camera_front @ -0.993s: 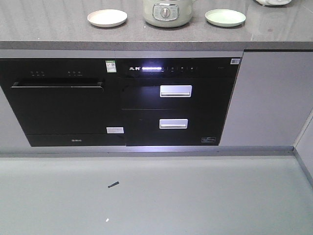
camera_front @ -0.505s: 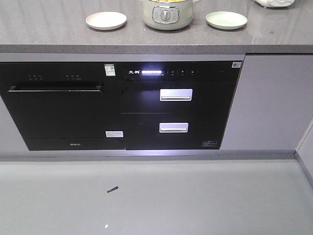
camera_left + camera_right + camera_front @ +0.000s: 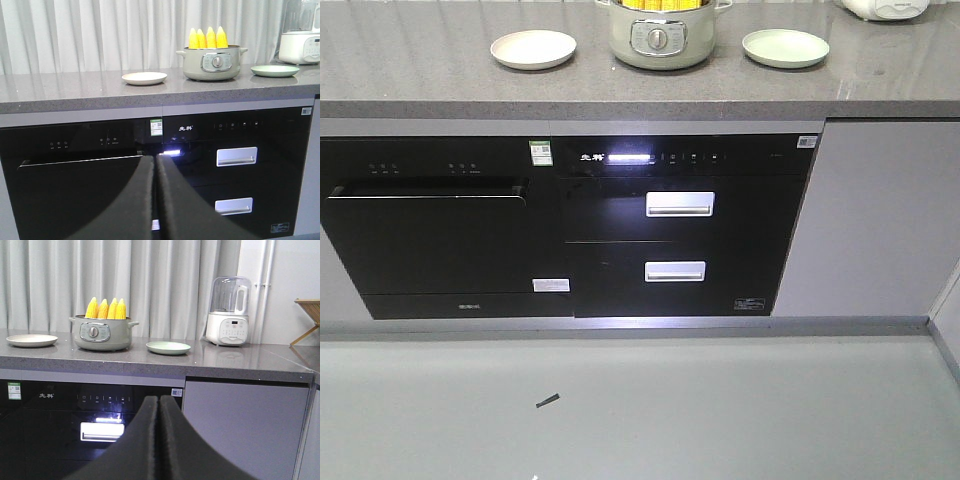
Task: Distribute corn equally
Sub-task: 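Continue driving forward until the pot and plates are within reach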
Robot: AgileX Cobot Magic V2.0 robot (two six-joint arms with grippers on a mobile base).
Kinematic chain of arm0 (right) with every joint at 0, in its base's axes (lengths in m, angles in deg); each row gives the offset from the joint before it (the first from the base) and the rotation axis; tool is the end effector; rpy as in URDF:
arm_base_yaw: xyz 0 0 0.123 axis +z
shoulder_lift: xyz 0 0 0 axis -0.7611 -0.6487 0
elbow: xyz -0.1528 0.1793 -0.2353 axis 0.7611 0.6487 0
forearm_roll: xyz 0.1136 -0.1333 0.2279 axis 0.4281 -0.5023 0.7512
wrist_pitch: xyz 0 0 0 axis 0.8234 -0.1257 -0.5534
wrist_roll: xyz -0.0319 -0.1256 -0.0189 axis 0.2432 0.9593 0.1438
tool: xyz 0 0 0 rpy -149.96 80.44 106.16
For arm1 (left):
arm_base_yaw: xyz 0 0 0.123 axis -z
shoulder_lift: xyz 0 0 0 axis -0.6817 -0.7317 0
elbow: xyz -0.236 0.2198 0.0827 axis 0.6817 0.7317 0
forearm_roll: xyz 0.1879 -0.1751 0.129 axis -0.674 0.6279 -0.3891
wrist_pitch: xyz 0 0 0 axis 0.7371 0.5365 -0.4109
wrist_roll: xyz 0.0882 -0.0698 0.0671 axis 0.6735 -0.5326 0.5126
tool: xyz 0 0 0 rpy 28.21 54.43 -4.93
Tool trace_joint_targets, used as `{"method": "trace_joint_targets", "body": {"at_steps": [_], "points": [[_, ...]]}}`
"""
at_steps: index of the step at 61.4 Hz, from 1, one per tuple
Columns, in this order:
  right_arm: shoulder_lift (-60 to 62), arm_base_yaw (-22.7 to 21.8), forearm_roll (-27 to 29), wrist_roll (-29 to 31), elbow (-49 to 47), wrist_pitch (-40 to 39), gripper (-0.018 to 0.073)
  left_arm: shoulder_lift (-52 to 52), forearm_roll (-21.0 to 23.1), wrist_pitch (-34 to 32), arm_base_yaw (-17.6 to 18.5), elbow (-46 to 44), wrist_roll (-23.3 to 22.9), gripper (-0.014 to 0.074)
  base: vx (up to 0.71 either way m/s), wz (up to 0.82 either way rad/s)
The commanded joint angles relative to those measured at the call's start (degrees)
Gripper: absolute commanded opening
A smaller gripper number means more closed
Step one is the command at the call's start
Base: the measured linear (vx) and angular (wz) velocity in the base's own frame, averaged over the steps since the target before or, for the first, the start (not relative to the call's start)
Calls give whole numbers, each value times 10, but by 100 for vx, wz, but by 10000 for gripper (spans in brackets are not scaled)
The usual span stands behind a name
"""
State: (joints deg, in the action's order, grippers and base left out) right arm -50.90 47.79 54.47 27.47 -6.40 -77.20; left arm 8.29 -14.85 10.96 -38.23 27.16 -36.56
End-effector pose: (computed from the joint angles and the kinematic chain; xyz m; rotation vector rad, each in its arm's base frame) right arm 0.0834 -0.0023 0.2132 0.0108 1.4479 -0.0349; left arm 0.0842 -0.0080 0.2020 0.0568 1.5344 -0.0840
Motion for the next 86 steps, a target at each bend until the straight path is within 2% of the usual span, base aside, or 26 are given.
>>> {"method": "trace_joint_targets", "body": {"at_steps": [1, 86], "points": [[2, -4, -6, 3, 6, -45, -4, 10, 2, -41, -1, 2, -6, -7, 8, -2], [2, -4, -6, 3, 6, -45, -4, 10, 2, -41, -1, 2, -6, -7, 8, -5]]}}
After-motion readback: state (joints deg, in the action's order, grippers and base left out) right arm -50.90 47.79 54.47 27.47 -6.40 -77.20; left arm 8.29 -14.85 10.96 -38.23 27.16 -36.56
